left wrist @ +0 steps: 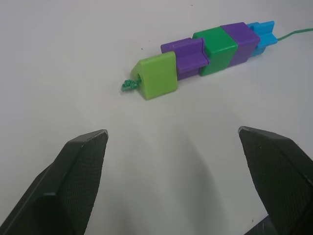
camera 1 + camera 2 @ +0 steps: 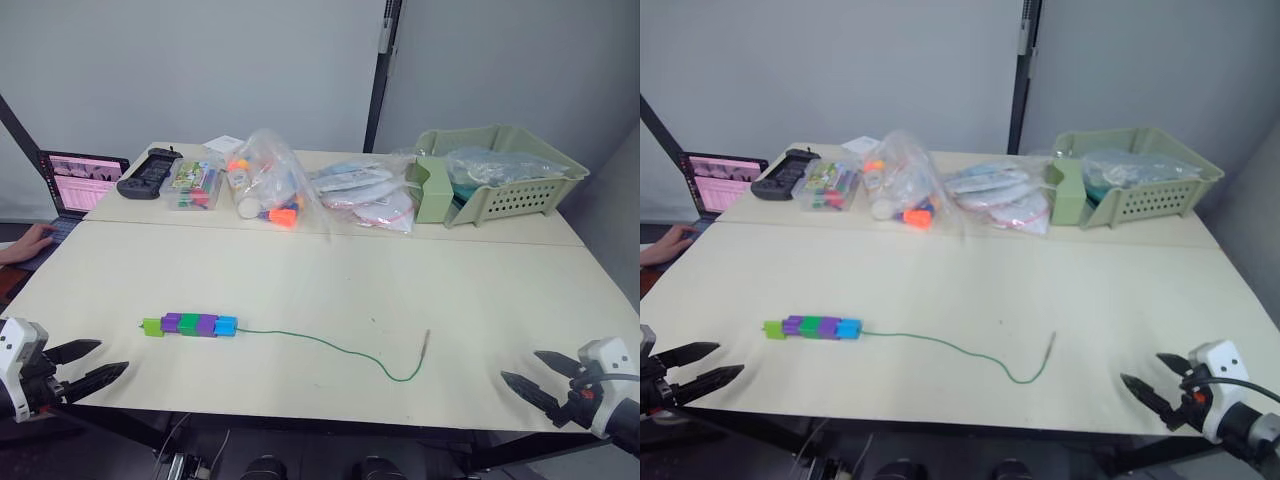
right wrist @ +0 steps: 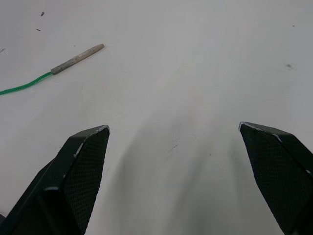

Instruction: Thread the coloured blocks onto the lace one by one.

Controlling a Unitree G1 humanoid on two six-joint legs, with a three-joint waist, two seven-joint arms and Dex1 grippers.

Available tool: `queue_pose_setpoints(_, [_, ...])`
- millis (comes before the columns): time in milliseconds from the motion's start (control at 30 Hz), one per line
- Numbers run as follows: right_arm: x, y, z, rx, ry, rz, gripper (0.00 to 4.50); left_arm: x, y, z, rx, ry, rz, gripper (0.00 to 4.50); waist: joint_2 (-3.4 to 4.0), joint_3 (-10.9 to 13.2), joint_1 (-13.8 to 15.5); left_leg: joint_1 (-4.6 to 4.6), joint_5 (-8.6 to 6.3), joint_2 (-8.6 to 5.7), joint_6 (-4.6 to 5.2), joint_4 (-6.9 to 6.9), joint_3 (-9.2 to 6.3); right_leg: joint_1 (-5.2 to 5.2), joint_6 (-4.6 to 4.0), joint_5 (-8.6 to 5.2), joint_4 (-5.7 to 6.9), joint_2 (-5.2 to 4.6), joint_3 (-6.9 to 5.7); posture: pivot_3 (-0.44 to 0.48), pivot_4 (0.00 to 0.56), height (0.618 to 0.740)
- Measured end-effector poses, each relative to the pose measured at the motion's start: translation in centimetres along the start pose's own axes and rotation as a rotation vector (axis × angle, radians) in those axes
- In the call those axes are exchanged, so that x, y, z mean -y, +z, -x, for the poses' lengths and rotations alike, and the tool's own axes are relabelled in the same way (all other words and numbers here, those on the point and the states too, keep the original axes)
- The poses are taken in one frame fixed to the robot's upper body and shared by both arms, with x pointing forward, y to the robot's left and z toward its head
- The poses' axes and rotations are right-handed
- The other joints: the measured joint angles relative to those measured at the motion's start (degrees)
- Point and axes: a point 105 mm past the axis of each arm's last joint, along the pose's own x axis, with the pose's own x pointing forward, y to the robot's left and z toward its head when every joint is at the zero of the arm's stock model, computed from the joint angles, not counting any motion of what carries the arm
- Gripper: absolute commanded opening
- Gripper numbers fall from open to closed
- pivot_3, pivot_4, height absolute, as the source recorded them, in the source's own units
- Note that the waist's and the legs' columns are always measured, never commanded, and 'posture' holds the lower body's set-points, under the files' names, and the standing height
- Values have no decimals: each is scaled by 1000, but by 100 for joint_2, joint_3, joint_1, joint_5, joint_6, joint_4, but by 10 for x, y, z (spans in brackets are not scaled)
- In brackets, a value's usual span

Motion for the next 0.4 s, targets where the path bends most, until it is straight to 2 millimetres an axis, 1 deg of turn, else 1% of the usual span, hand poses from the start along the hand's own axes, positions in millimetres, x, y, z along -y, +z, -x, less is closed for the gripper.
queue_pose_setpoints(233, [4,-5,3,-7,-22,-7,4469,1,-5,-3,-11,4,19,4500,1,0,-13,-3,0,-3,0,-3,7,-5,-1,-1,0,-6,0,0,150,740])
queue_pose_setpoints(400, [5,-4,4,-4,-26,-1,4469,4,-6,-7,-6,-14,32,4500,2,0,-7,-4,0,-4,0,-3,8,-5,0,-2,-2,-8,0,0,150,740])
